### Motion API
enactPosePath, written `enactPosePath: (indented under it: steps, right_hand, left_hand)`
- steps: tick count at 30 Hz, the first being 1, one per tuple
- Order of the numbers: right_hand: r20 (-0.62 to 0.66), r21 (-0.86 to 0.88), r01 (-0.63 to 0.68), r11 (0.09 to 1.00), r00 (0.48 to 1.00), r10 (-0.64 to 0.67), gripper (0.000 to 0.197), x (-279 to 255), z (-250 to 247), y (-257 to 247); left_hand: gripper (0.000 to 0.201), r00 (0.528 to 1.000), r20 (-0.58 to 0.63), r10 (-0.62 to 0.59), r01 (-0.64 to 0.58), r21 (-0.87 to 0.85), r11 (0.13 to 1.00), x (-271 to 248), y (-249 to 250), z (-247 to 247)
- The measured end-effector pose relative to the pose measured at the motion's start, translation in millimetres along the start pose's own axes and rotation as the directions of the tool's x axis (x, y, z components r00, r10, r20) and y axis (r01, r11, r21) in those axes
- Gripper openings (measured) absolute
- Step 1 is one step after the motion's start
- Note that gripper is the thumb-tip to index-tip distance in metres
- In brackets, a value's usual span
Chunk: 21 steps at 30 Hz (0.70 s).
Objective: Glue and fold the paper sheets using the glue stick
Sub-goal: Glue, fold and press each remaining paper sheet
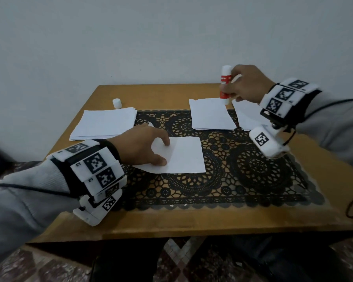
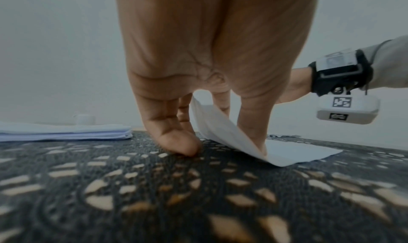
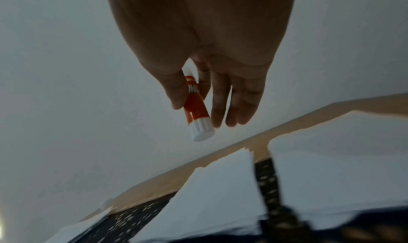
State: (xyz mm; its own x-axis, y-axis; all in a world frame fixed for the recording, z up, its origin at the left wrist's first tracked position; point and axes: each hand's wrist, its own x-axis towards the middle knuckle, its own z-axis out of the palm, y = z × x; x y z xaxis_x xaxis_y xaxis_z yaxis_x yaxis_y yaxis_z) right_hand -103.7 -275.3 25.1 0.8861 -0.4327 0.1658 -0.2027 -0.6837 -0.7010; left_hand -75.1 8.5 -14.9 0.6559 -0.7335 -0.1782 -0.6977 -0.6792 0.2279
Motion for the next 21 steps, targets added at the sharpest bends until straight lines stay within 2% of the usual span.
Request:
enactPosePath:
  steps: [3,7,12,21]
  right_hand:
    - [0.003,-0.04,0.04,0.998,0.999,-0.04,0.032,15,28,-15]
    - [0.008,-0.131,0.05,0.99,0.999,-0.049,0.029,37,62,-35]
    - [0.047,-0.213,0.06,0.975,0.998,-0.051,0.034,56,94,-45]
    - [0.081,-0.286,0.081,0.955,0.995,-0.06,0.036,69,112,-43]
  left_hand:
    - [0.047,1.0,0.002,-0.001,0.001,0.0,1.0,1,-2,0]
    - [0.047,1.0,0.0,0.001,-0.001,-0.004,1.0,3,-3,2]
    - [0.046,1.0,0.004,0.006,-0.006,-0.003,1.0,6,-3,3]
    - [0.047,1.0,0.004,0.023,-0.023,0.001,1.0,8,-6,3]
